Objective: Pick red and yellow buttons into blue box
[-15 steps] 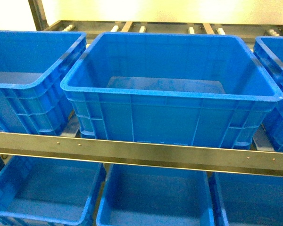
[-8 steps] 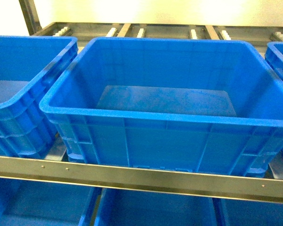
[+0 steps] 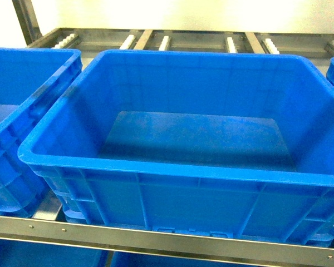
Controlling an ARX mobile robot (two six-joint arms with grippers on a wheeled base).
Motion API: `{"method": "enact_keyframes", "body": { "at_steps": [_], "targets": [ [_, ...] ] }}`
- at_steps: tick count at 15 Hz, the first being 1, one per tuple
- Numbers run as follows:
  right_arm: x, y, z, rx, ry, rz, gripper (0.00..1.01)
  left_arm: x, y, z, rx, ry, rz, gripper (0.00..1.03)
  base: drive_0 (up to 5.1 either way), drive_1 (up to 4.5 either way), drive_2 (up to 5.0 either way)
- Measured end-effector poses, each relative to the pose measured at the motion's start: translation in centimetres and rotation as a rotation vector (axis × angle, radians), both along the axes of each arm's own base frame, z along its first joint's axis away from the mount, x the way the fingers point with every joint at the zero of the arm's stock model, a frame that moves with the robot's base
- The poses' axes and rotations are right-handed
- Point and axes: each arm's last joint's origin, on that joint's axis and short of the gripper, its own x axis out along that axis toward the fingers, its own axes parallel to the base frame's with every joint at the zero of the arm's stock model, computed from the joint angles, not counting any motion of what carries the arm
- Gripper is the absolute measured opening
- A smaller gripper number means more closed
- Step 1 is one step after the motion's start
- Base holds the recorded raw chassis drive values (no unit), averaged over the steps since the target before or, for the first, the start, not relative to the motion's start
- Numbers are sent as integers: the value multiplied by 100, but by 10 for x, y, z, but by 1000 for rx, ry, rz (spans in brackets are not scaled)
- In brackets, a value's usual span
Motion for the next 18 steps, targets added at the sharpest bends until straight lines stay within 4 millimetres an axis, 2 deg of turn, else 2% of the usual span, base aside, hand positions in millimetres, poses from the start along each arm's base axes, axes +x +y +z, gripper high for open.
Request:
{"method": "enact_keyframes", "body": {
  "at_steps": [12,15,18],
  "targets": [
    [-2,0,0,1,7,-3,18,0,0,0,0,0,0,29,0,0,0],
    [5,9,17,44,-32,50,18,0,0,0,0,0,0,29,0,0,0],
    [22,29,37,68,-93,132,18,0,0,0,0,0,0,29,0,0,0]
  ]
}}
